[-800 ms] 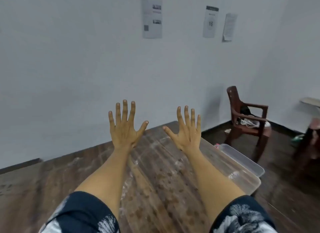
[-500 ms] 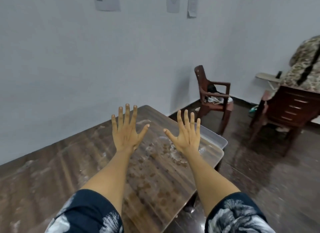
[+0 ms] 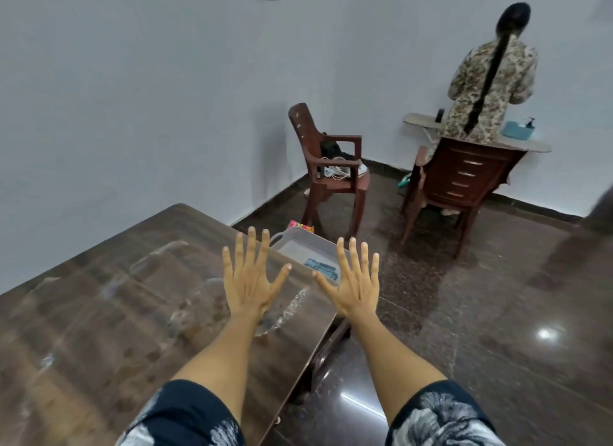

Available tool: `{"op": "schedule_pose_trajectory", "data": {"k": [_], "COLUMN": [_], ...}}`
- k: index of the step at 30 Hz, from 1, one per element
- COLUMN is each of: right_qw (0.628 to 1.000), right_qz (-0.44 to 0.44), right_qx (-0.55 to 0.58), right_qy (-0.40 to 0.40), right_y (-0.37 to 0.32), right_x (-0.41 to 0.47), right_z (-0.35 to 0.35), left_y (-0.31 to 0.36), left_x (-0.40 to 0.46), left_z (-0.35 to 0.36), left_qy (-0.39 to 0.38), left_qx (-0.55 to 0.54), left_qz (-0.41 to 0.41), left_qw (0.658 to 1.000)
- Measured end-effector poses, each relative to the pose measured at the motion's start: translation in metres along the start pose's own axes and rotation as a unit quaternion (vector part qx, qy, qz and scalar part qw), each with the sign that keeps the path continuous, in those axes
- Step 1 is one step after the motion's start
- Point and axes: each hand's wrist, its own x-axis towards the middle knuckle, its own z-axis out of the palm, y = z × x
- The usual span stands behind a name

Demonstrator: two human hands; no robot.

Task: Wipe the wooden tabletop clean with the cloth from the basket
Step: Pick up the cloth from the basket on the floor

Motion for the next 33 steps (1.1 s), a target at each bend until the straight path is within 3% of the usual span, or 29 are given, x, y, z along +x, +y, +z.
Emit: {"op": "schedule_pose_trajectory", "data": {"k": [10,22,26,30,33], "right_qw": [0.998,0.989,0.982,0.959,0.936], "right_qz": [0.028,0.002,0.000,0.008,0.018], "right_qx": [-0.002,0.002,0.018,0.028,0.042], "right_qy": [-0.052,-0.150,-0.190,-0.282,-0.349], "right_y": [0.064,0.066,0.069,0.078,0.083], "right_x": [0.049,0.149,0.189,0.220,0.228], "right_z": [0.035,0.123,0.176,0.238,0.280], "left_y": [0.073,0.075,0.070,0.065,0.060], "left_x": [0.045,0.141,0.186,0.217,0.223], "left_z": [0.069,0.167,0.226,0.298,0.349], "left_qy": [-0.049,-0.148,-0.243,-0.404,-0.481], "left_qx": [-0.019,-0.022,-0.041,-0.065,-0.079], "left_qz": [0.029,0.021,0.037,0.030,-0.012], "left_qw": [0.998,0.988,0.968,0.912,0.873]}}
